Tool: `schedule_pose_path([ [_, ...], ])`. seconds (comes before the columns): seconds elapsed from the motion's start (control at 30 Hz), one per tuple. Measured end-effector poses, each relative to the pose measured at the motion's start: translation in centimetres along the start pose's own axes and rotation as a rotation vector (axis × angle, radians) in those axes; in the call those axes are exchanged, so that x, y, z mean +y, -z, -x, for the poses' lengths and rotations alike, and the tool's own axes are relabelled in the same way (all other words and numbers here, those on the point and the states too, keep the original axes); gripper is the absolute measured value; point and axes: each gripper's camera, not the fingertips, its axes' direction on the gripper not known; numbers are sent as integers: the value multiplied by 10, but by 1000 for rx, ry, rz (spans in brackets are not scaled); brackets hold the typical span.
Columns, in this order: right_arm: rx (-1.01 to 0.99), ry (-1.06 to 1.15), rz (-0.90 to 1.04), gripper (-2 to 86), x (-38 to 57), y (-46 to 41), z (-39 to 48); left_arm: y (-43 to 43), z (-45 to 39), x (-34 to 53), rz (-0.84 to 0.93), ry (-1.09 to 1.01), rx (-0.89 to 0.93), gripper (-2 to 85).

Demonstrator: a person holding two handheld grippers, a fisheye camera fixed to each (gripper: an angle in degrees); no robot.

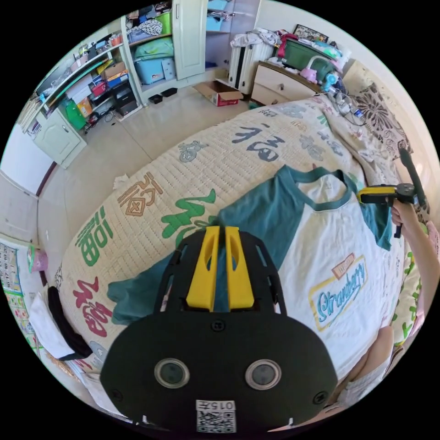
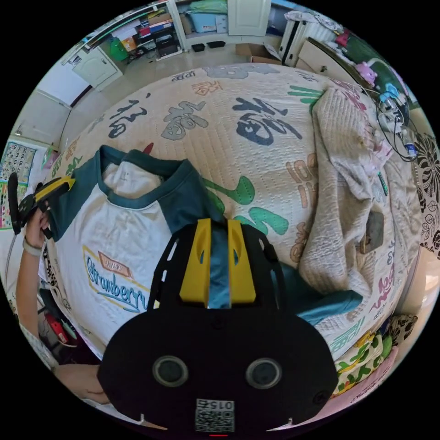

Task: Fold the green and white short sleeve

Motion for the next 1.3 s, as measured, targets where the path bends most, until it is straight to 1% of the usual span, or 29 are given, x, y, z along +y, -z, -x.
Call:
schedule_pose_path([
  [0.07,-11,-11,-99,10,7,16,-13,2,4,4,-89,15,6,14],
  [0.1,-48,-35,-146,8,11,24,-22,3,6,9,-152,13,9,14],
  [0.13,-73,-50,-158,13,15,24,-29,-4,7,11,-167,12,7,16],
  [0.17,-74,-47,-151,16,17,22,-31,-11,6,12,-158,6,1,19],
  [0.23,-44,-61,-130,67,31,12,-40,-52,5,12,-32,-25,-87,45],
  [0.27,-46,-77,-151,74,37,14,-44,-57,6,15,-45,-38,-86,56],
  [0.33,-95,-133,-293,82,77,31,-64,-60,17,26,-78,27,-92,84],
  [0.37,-105,-137,-330,84,90,36,-70,-59,18,29,-87,40,-108,88],
  [0.43,-80,-197,-434,88,150,58,-97,-41,5,50,-226,-12,-174,84],
  [0.47,-66,-218,-456,89,166,62,-104,-37,-2,54,-258,-43,-169,83],
  [0.53,-20,-312,-534,92,230,70,-135,-33,-43,57,-313,-198,-49,81],
  [0.57,-22,-340,-546,94,244,69,-143,-35,-57,55,-317,-240,-12,82],
  [0.63,-92,-436,-478,110,278,53,-174,-51,-118,37,-303,-398,137,84],
  [0.67,-124,-448,-451,113,282,48,-181,-56,-135,30,-298,-428,176,85],
  [0.7,-197,-464,-410,119,289,36,-191,-68,-168,17,-283,-484,243,86],
  [0.73,-253,-469,-393,123,292,25,-199,-81,-202,3,-269,-525,282,87],
  [0.77,-275,-472,-385,125,293,20,-201,-87,-218,-4,-260,-540,298,89],
  [0.83,-367,-444,-365,122,291,5,-208,-114,-281,-32,-197,-579,359,95],
  [0.87,-375,-440,-364,118,290,3,-209,-120,-295,-38,-184,-582,377,97],
  [0.9,-358,-445,-364,95,290,1,-211,-130,-323,-49,-161,-598,399,101],
  [0.93,-331,-447,-367,57,292,1,-213,-140,-349,-58,-147,-604,389,103],
  [1.0,-329,-418,-353,17,294,0,-215,-157,-381,-70,-131,-606,372,103],
  [1.1,-341,-423,-365,4,311,0,-224,-190,-420,-85,-57,-589,381,93],
  [1.2,-397,-483,-405,-1,338,-4,-238,-213,-446,-87,-39,-599,379,73],
  [1.3,-456,-499,-417,-2,358,-13,-244,-238,-463,-86,11,-609,302,28],
])
